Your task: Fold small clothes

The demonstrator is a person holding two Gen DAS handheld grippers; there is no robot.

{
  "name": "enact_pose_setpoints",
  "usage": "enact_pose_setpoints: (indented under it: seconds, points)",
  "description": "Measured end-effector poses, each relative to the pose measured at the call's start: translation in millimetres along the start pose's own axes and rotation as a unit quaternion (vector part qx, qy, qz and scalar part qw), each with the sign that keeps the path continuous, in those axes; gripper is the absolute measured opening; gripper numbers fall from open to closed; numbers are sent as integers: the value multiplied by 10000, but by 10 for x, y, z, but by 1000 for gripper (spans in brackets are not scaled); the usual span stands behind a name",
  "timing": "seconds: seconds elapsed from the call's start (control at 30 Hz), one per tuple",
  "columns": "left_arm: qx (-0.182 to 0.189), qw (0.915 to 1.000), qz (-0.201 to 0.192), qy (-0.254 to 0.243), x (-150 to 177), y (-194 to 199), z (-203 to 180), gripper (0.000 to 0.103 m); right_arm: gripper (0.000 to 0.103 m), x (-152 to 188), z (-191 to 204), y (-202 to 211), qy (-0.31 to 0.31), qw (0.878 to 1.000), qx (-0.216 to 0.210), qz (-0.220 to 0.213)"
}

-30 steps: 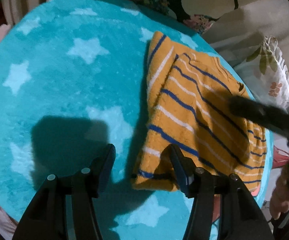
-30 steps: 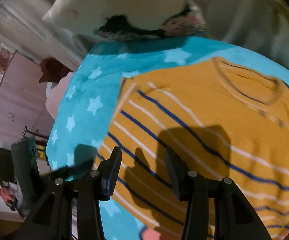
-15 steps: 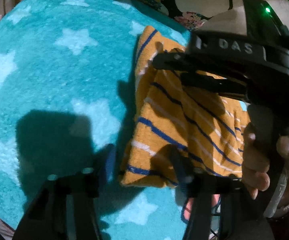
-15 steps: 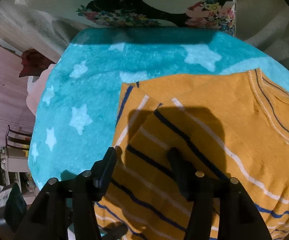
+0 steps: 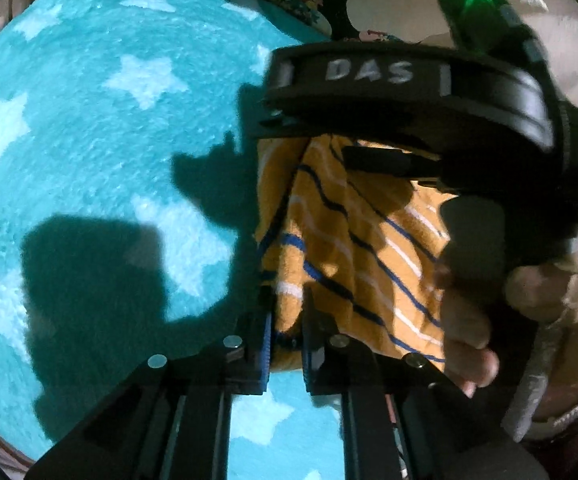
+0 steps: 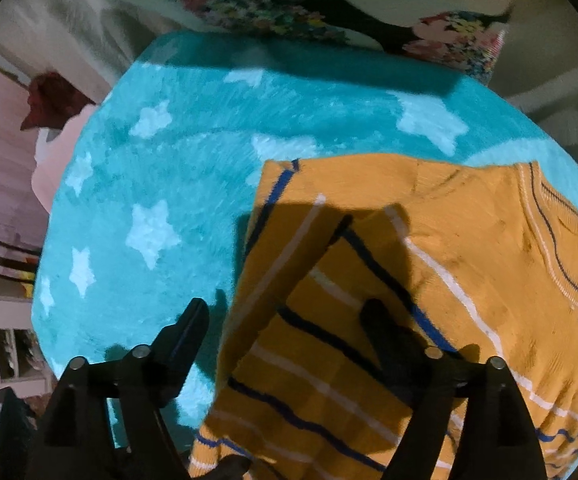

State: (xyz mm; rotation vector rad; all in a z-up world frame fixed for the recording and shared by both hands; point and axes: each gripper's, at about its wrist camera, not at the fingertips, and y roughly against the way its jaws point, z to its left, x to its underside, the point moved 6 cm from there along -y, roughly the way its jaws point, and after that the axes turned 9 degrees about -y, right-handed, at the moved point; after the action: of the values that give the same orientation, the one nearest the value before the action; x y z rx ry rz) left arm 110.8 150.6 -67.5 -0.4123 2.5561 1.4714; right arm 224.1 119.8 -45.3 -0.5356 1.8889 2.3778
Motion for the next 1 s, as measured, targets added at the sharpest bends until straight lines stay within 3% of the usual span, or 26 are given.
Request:
enact_pose_setpoints:
  seconds: [0.23,0.33,0.47,0.5,0.6,0.77,1.0]
  points:
    - [142,9998,-97,88,44,81,34,11,87,35,164,-118,535,9958,745,65]
    - [184,9997,-120,82,125,117,54,11,74,61,202,-141,755,9902,1175,6]
    - [277,9994,-166,90,126,126,42,9,38,85,194,-91,911,9846,1481,-170]
    - [303,9993,-187,70,133,137,24,9,29,84,182,-67,883,9855,1434,-201]
    - [326,9992,-227,12,102,120,1,9,18,91,119,19,653,9914,1098,-273]
    - [302,9991,-302,-54,155,164,-86,9,15,120,-89,225,127,9983,309,-468]
    - [126,9985,-491,-205,231,266,-563,9,13,194,-394,706,-174,9947,-554,-848]
